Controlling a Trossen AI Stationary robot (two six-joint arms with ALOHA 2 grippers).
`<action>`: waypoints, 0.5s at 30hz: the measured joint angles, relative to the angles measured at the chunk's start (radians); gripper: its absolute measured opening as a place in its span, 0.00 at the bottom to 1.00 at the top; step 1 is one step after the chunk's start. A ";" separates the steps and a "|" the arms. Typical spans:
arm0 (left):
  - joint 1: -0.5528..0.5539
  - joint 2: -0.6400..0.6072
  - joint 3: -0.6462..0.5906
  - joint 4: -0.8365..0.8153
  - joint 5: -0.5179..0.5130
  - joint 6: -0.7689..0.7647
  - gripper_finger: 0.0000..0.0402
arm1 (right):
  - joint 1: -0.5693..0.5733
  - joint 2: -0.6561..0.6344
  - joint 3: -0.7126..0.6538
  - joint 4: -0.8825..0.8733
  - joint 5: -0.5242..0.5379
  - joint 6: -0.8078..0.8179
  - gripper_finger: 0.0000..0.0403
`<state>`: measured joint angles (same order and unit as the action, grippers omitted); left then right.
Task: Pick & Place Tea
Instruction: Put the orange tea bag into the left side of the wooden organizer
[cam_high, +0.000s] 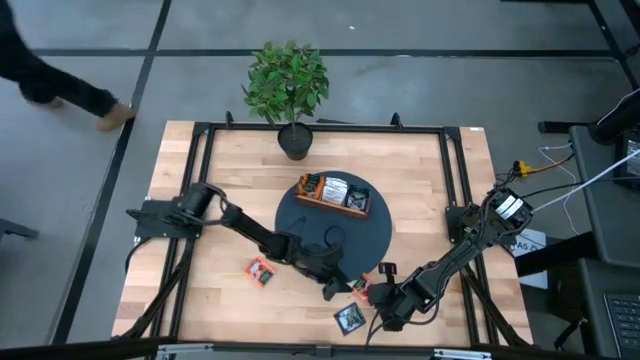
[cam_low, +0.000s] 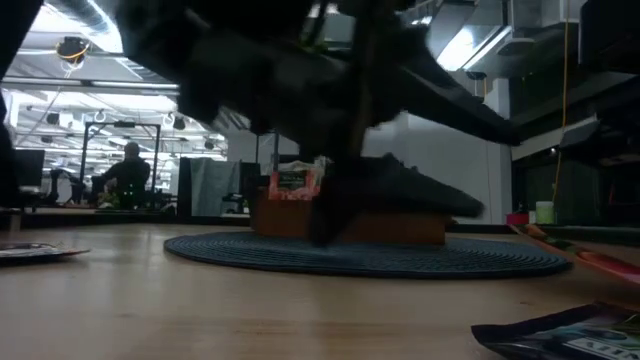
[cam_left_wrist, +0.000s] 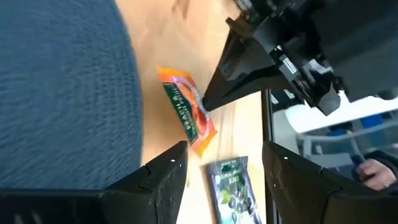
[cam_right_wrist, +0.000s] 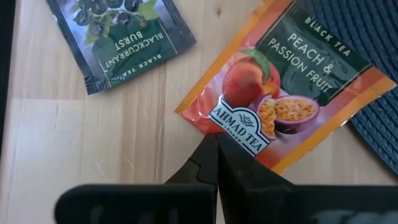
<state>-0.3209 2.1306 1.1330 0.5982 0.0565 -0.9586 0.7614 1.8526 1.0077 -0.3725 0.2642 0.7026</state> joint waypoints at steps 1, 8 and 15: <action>0.003 0.018 0.018 0.003 0.020 -0.001 0.50 | 0.000 0.000 0.000 0.000 0.001 0.000 0.00; 0.009 0.064 0.068 0.006 0.090 -0.014 0.51 | 0.000 0.001 -0.001 0.007 0.032 -0.002 0.00; 0.012 0.064 0.068 -0.001 0.087 0.015 0.51 | -0.001 0.002 -0.001 0.016 0.039 0.001 0.00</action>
<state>-0.3092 2.1944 1.2015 0.5968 0.1433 -0.9432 0.7609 1.8545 1.0065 -0.3569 0.3030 0.7033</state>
